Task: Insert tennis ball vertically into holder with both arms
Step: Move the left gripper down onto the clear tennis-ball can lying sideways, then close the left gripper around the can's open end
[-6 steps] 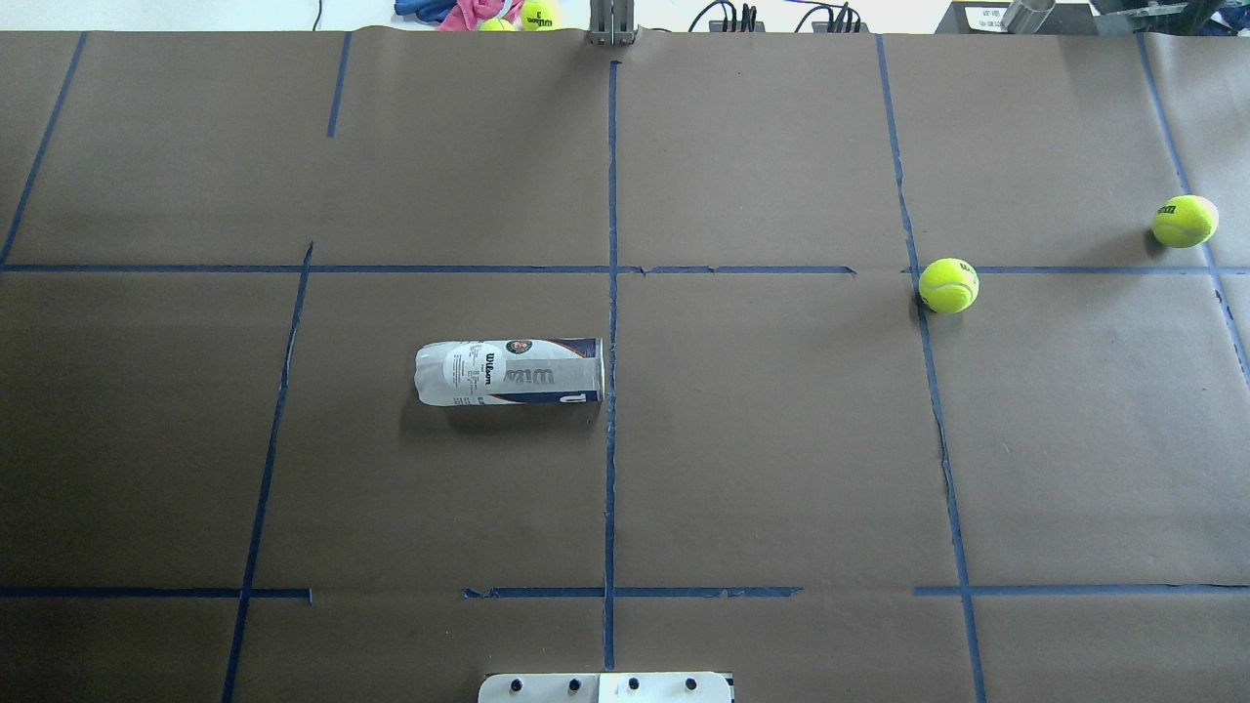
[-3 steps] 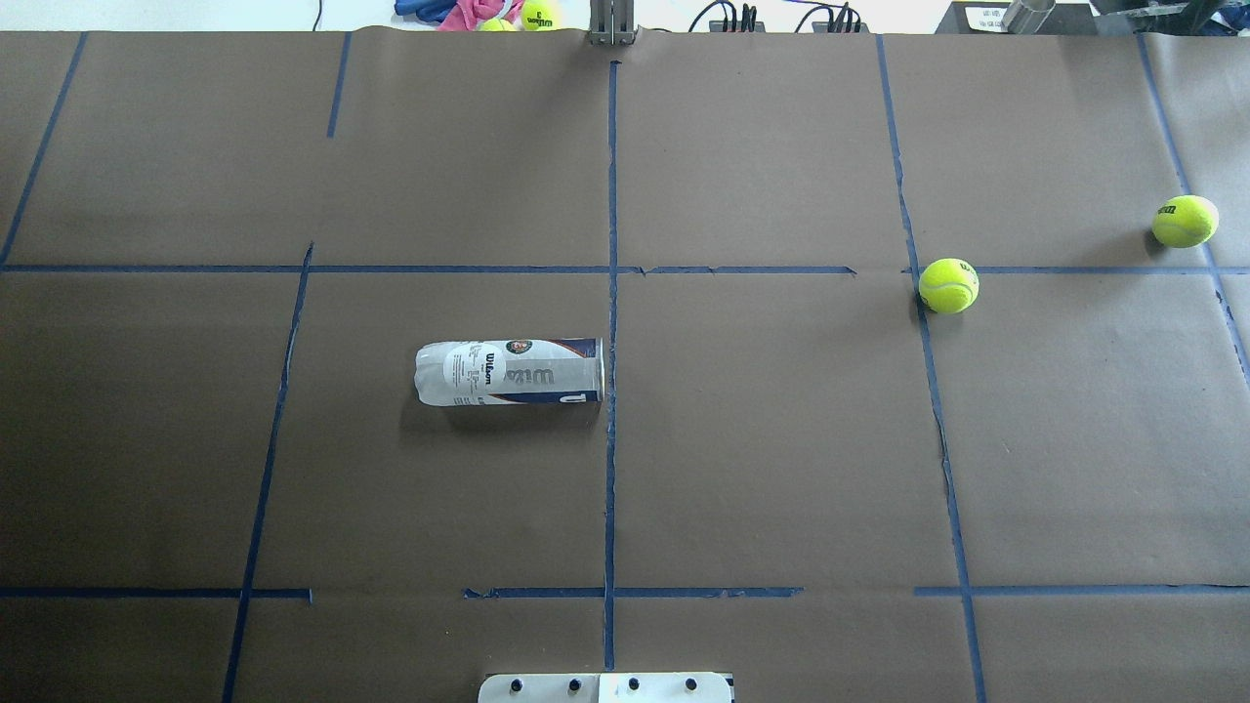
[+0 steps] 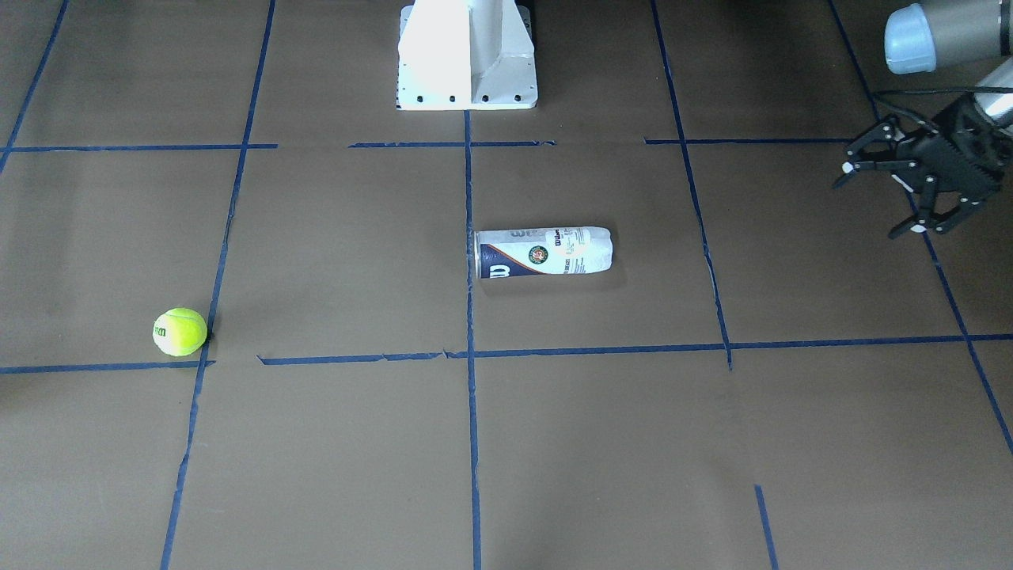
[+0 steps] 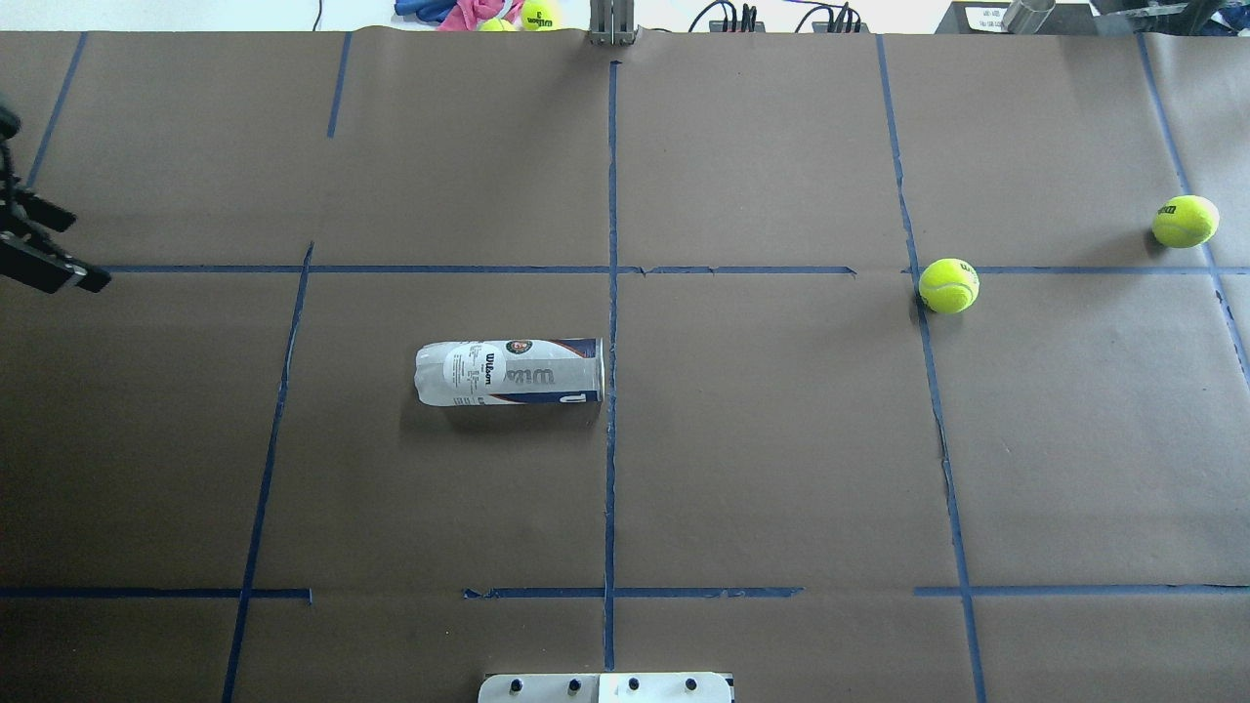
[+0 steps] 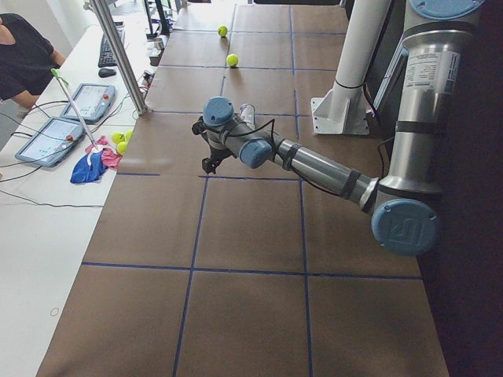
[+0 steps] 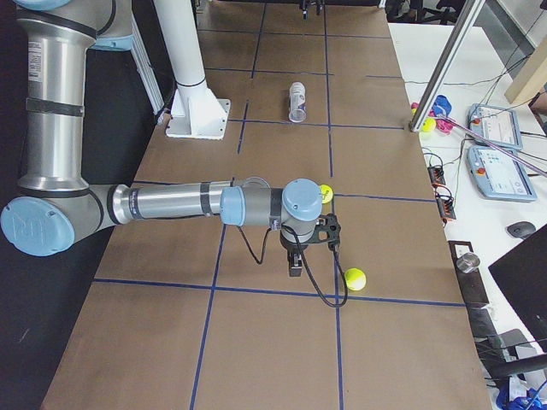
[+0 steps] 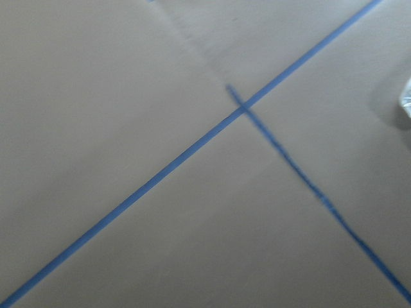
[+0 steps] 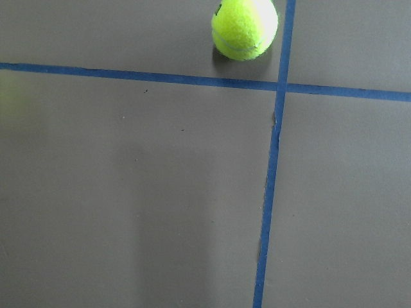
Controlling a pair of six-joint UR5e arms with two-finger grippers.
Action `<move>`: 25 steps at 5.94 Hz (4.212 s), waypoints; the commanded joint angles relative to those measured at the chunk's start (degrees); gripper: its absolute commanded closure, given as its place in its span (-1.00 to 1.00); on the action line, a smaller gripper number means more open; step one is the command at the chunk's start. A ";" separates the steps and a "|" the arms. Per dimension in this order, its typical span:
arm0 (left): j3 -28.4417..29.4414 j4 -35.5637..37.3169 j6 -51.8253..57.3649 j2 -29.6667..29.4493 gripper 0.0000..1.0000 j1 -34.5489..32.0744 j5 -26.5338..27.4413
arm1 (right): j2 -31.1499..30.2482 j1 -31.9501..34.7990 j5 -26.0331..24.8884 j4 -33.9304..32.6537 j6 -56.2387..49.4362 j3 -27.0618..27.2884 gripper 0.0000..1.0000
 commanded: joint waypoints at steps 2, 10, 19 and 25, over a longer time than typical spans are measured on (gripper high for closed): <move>-0.76 1.29 -0.73 -12.73 -1.00 15.70 12.26 | 0.09 -0.09 0.00 0.00 0.08 0.11 -1.00; 14.76 20.46 6.65 -41.04 -1.00 39.83 42.87 | 0.09 -0.35 -0.09 0.00 0.08 -0.24 -1.00; 25.17 20.72 8.32 -44.50 -1.00 42.83 47.82 | 0.00 -0.70 -0.09 0.00 -0.01 -0.85 -1.00; 25.52 19.58 8.85 -42.66 -0.99 42.83 47.82 | -0.09 -0.70 -0.09 0.00 -0.01 -0.94 -1.00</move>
